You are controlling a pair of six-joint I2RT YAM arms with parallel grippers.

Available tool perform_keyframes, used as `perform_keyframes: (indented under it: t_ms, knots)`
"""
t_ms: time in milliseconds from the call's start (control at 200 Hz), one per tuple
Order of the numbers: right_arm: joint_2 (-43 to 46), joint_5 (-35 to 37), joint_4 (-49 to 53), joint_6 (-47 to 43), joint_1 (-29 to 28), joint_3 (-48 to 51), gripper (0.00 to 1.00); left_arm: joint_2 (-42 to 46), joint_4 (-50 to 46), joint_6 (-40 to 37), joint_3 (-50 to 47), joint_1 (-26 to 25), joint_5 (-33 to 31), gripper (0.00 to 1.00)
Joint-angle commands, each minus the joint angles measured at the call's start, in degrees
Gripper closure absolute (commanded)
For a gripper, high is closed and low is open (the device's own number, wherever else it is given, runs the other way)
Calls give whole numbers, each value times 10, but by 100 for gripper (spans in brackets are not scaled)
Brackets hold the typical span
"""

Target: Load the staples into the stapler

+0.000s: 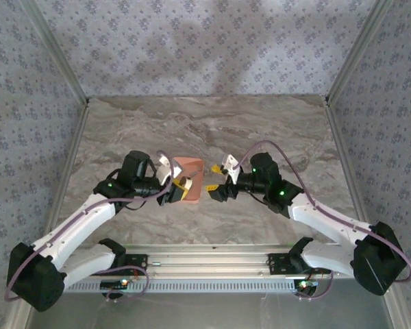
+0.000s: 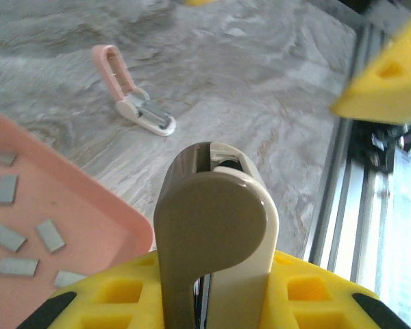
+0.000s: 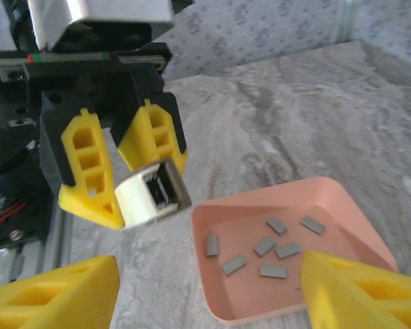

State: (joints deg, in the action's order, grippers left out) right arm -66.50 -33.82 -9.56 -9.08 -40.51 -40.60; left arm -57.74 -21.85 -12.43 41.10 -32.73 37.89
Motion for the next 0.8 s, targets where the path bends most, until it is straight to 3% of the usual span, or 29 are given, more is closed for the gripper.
perform_keyframes:
  t_ms: [0, 215, 365, 605, 720, 795]
  knots:
    - [-32, -84, 42, -26, -9, -40, 31, 19, -27, -147, 10, -17, 44, 86]
    - [-74, -171, 53, -49, -28, -70, 36, 23, -19, -167, 6, -23, 47, 86]
    - [-101, -194, 67, -52, -38, -87, 41, 19, -16, -168, 6, -24, 61, 86]
    - [-121, -206, 66, -49, -42, -98, 60, 17, -7, -168, 6, -25, 78, 85]
    - [-123, -211, 64, -45, -41, -99, 77, 15, -1, -164, 6, -26, 90, 85]
    - [-120, -209, 57, -31, -37, -98, 87, 15, 2, -156, 6, -25, 81, 75]
